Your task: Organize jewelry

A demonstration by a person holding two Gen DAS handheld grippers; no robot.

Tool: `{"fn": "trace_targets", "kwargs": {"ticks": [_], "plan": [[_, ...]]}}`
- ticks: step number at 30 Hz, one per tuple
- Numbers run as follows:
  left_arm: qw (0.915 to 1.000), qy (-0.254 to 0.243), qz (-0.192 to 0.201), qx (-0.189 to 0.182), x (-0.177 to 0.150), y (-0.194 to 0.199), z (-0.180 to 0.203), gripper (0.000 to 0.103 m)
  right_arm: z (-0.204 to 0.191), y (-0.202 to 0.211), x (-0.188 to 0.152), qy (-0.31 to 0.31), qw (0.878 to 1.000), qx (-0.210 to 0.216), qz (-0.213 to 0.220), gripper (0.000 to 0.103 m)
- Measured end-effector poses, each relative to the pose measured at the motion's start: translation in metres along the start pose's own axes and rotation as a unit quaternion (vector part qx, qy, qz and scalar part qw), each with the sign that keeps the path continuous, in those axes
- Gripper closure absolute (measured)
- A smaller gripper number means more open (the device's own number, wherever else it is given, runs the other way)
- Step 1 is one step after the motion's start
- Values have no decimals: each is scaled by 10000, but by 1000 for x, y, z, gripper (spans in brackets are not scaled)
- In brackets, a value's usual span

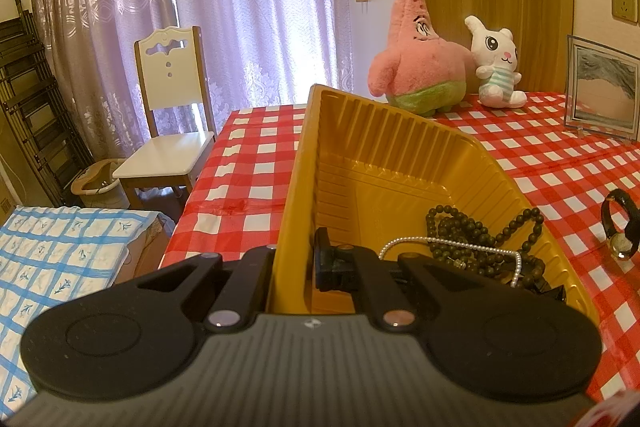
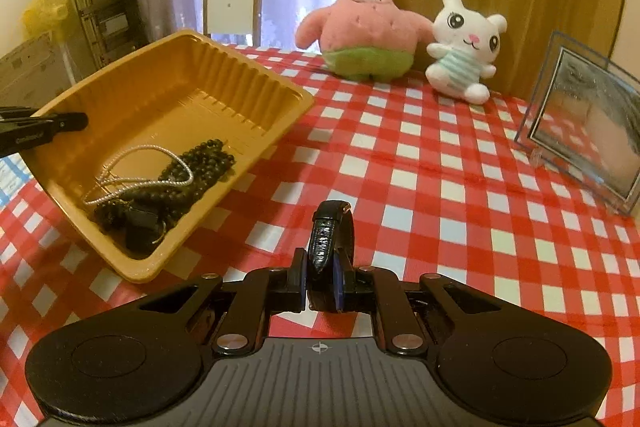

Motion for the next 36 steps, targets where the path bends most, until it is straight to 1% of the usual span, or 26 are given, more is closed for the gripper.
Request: {"fn": "trace_targets", "kwargs": {"ticks": [8,13,21,29,34,36], "plan": [[10000,-8,2,-3,0,0,1,99,-8,14,20,99,9994,169,288,90],[10000,-7,4,-6,1,0,0,99,-23,16,42,230,9974,436,518,90],[10000,-31,5,-33,2,-2,3,99,-58,-1,75,473,9916,925,767,90],[10000,-33,1,-64,3,-2,3,99,-91,-28,87,704,9856,1354,722,90],[9999,-52,2,-91,4,-2,3,99,-109,-48,84,853,9830,1534,543,90],[9999,-65,1,-105,4,-1,2,100,-115,-58,83,896,9829,1540,461,90]]}}
Point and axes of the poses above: each gripper's, at about its wrist camera, not at the fingertips, and y roughly against the way its jaws point, z to its right, x to its top, the point moved 3 cm from there along -y, roughly the way its jaws point, and after that the axes turned 8 degrees about y, right-handed, at the moved point
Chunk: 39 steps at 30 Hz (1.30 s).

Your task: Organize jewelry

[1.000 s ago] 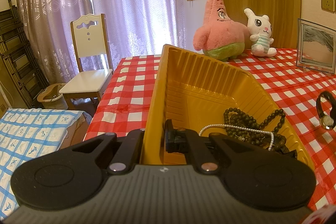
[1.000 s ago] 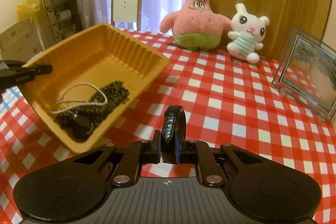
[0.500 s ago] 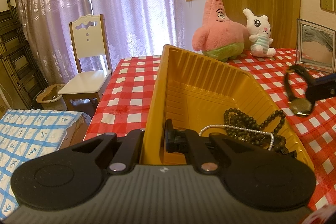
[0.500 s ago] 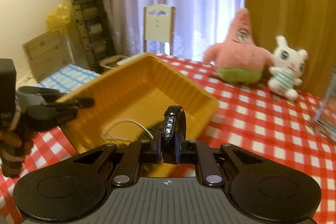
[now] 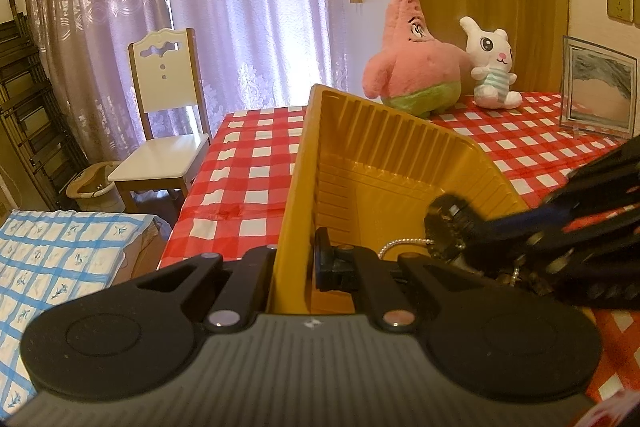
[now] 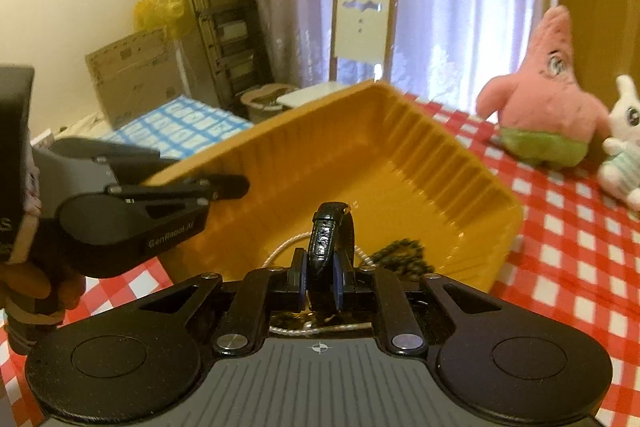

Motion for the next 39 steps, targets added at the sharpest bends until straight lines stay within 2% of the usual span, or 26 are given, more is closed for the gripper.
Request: {"fn": "trace_targets", "kwargs": {"ticks": [9,10,11,13,14,22,29,33,39], "plan": [[10000,0,7,-17,1,2,1,100,8,-20,0,-423,9989,-35,-210,88],[10000,-1,6,-15,1,2,2,100,11,-18,0,-522,9984,-17,-199,82],[10000,0,8,-16,1,2,2,100,14,-15,1,-610,9980,-14,-149,68],[10000,6,7,-11,2,2,2,100,20,-6,1,-793,9968,-88,-10,51],[10000,10,8,-14,1,2,1,100,24,-1,0,-891,9959,-116,58,49],[10000,34,19,13,1,4,1,100,70,50,-12,-1573,9852,-610,295,49],[10000,42,22,46,1,5,1,100,118,113,-57,-2173,9676,-1243,333,49],[9999,68,4,84,1,4,0,99,136,146,-92,-2408,9585,-1521,134,49],[9999,51,16,107,1,4,0,99,157,188,-151,-2511,9490,-1852,-448,49]]}}
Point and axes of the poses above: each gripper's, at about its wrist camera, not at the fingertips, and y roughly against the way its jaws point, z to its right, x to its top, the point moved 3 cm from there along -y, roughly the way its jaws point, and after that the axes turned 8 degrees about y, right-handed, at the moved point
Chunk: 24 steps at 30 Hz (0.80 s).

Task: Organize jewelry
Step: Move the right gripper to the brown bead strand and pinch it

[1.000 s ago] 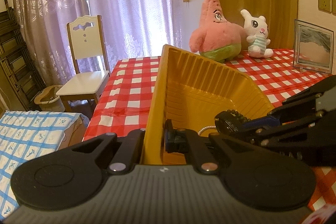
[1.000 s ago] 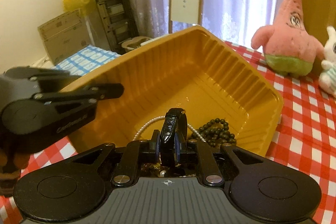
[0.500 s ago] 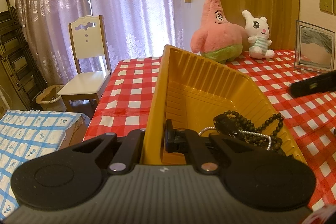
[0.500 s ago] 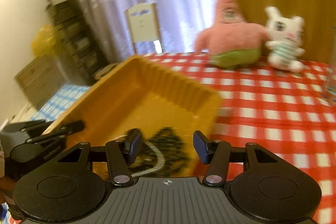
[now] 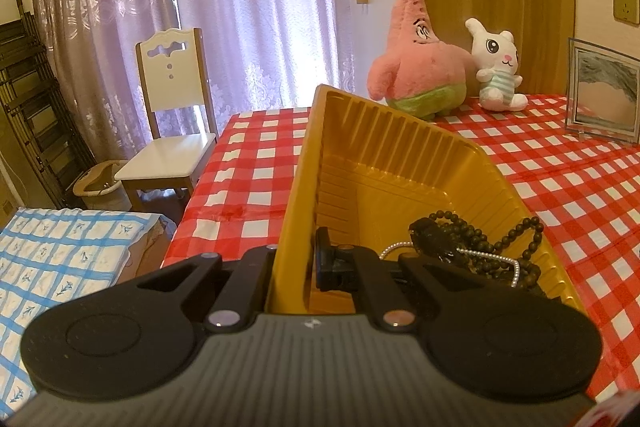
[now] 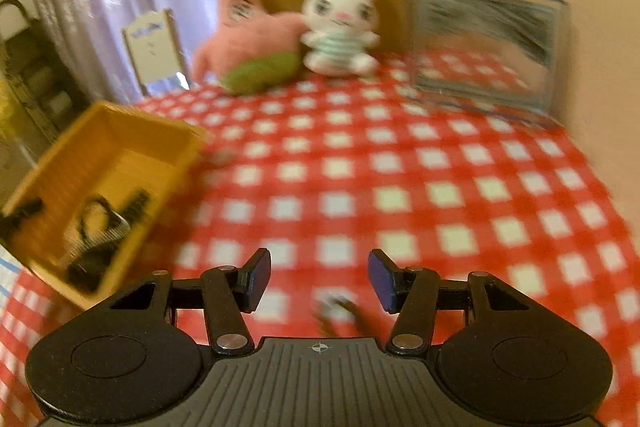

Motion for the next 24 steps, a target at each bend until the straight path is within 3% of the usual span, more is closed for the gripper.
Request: {"fn": "trace_targets", "kwargs": {"ticks": [8,19,24], "plan": [[10000,-42,-16,61,0,0,2,99,28,2,-50,231,9976,-38,-650,49],[9999,-107,-23,109,1,1,4,98,2,-28,-56,1162,9910,63,-666,50],[9999,-97,-17,114,0,0,4,98,-12,-31,-56,1401,9878,145,-657,78]]}}
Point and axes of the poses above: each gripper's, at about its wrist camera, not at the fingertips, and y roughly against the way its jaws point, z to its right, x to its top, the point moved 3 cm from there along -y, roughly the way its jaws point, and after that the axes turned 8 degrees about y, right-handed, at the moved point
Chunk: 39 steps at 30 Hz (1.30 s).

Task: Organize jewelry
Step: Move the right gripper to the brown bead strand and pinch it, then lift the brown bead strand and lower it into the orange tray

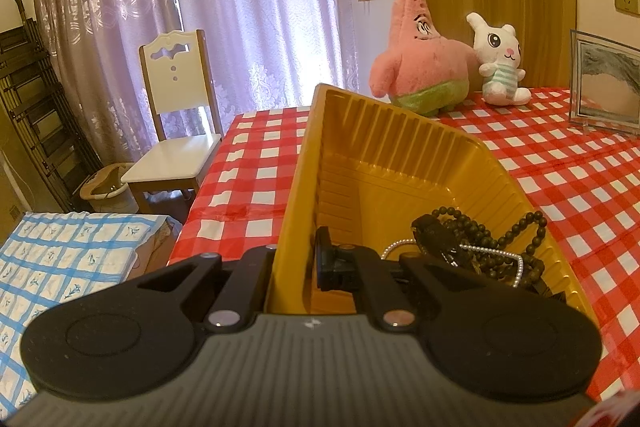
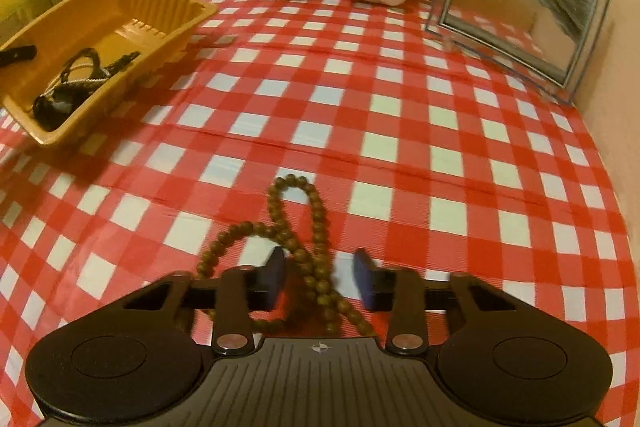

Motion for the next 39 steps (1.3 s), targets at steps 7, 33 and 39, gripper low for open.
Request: {"fn": "trace_targets", "kwargs": {"ticks": [7,33,39], "plan": [[10000,-4,-4,-3,0,0,1,99,-11,-3,7,17,9998,-154,-146,90],[10000,-3,-3,-12,-1,1,2,99,-38,114,125,-278,9891,394,1391,90],[10000,19,2,-49,-1,0,4,99,-49,125,151,-71,9868,519,1535,90]]}}
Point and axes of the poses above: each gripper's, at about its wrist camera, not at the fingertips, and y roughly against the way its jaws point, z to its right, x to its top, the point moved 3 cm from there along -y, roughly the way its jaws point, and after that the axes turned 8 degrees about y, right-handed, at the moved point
